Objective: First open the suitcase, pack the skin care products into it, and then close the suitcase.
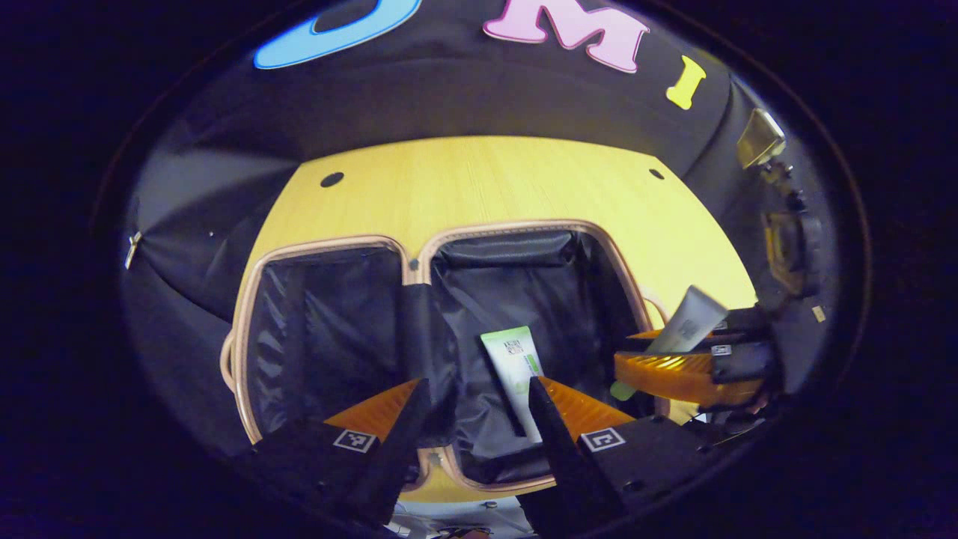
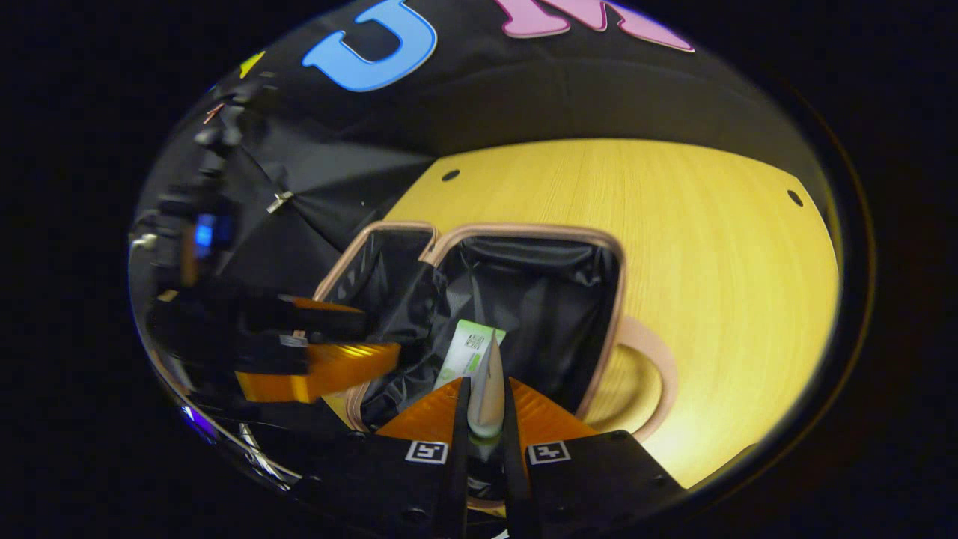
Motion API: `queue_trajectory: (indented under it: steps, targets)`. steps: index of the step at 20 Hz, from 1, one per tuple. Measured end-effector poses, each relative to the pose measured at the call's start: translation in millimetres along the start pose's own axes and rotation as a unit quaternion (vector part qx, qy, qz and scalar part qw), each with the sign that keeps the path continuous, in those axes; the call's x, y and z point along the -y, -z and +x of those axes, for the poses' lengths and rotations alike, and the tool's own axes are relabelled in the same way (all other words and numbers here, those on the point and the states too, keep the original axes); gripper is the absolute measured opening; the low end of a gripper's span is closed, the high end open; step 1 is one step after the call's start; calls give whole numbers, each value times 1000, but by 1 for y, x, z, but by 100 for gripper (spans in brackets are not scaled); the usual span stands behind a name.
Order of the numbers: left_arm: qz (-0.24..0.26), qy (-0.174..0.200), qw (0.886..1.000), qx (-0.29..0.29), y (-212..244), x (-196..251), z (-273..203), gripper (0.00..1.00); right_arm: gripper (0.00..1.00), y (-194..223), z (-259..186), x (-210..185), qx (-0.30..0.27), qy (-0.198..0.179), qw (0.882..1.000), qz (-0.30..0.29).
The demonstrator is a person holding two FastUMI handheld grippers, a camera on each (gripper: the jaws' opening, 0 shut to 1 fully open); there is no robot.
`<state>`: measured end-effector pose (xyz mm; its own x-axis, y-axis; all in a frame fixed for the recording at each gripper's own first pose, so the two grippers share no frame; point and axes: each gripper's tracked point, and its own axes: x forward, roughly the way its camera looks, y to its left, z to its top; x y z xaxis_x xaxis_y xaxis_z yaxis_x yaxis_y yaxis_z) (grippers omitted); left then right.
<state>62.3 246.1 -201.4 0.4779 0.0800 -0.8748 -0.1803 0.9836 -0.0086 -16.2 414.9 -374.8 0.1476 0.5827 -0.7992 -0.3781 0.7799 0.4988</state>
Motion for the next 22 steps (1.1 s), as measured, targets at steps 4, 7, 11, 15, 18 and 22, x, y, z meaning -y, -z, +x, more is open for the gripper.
queue_trajectory:
  steps: [4,7,11,15,18,22]
  targets:
    - [-77,-58,995,25,19,-110,-38,88,25,35,34,16,-104,82,991,34]
    - [-187,-84,978,28,42,-181,-61,87,41,34,35,6,-105,89,989,52]
    - [-302,-106,946,55,51,-267,-60,88,100,8,8,-10,-16,61,998,-4]
    - [-287,-145,946,45,48,-330,-45,88,98,-12,-47,-7,69,46,996,-37]
    - [-290,-140,946,23,41,-339,-16,89,97,-10,-70,27,85,82,993,-20]
    - [-309,-116,944,-16,40,-339,25,88,97,-9,-94,67,110,120,986,46]
